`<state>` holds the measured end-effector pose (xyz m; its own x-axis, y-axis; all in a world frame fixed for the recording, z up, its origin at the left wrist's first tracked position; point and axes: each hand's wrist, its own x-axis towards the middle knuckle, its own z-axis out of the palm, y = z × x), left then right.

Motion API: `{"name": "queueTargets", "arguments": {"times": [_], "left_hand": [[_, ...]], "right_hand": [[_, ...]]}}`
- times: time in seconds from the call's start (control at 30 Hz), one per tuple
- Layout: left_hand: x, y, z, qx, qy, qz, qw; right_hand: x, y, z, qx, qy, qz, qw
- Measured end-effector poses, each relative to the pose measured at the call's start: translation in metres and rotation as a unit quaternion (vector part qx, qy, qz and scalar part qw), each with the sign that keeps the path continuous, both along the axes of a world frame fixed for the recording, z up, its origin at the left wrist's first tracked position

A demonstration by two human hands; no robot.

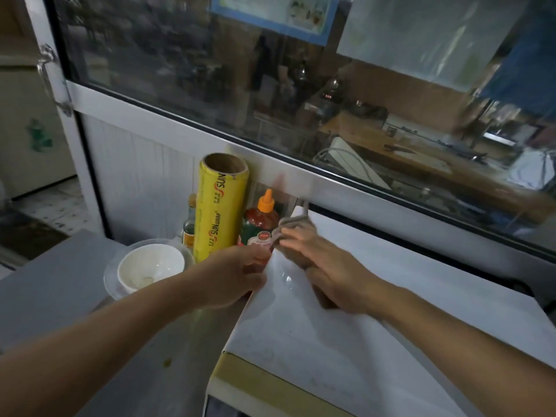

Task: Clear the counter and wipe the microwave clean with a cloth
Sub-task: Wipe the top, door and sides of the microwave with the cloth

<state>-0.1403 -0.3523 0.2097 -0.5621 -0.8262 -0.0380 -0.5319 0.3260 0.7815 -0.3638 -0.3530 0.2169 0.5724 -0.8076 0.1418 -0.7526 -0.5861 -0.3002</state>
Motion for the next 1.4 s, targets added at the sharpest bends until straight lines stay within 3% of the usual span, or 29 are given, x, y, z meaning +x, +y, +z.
{"name": "queueTargets", "arguments": {"times": [0.1, 0.23, 0.53, 0.7, 1.0, 1.27, 1.4], "left_hand": [[0.001, 0.002, -0.005, 0.002, 0.008, 0.004, 1.000], [0.005, 0.005, -0.013, -0.009, 0.016, 0.037, 0.999], [0.026, 0.027, -0.022, -0.044, 0.015, 0.108, 0.993], [0.043, 0.047, -0.018, -0.042, 0.005, 0.125, 0.991], [0.064, 0.073, -0.003, -0.011, 0.008, 0.103, 0.995], [0.048, 0.090, -0.011, 0.039, 0.011, 0.015, 0.999], [0.047, 0.094, -0.021, 0.031, -0.020, 0.033, 0.999]], "right_hand": [[-0.008, -0.005, 0.005, 0.024, -0.018, 0.053, 0.998], [-0.003, -0.055, 0.015, 0.043, -0.012, -0.039, 0.998], [0.022, -0.105, 0.006, 0.006, 0.064, -0.098, 0.993], [0.046, -0.055, 0.005, 0.029, 0.006, -0.066, 0.997], [0.066, 0.070, 0.006, 0.021, 0.002, 0.086, 0.996], [0.025, 0.001, 0.012, 0.037, 0.010, -0.100, 0.994], [0.041, 0.020, 0.006, 0.018, 0.009, -0.108, 0.994]]}}
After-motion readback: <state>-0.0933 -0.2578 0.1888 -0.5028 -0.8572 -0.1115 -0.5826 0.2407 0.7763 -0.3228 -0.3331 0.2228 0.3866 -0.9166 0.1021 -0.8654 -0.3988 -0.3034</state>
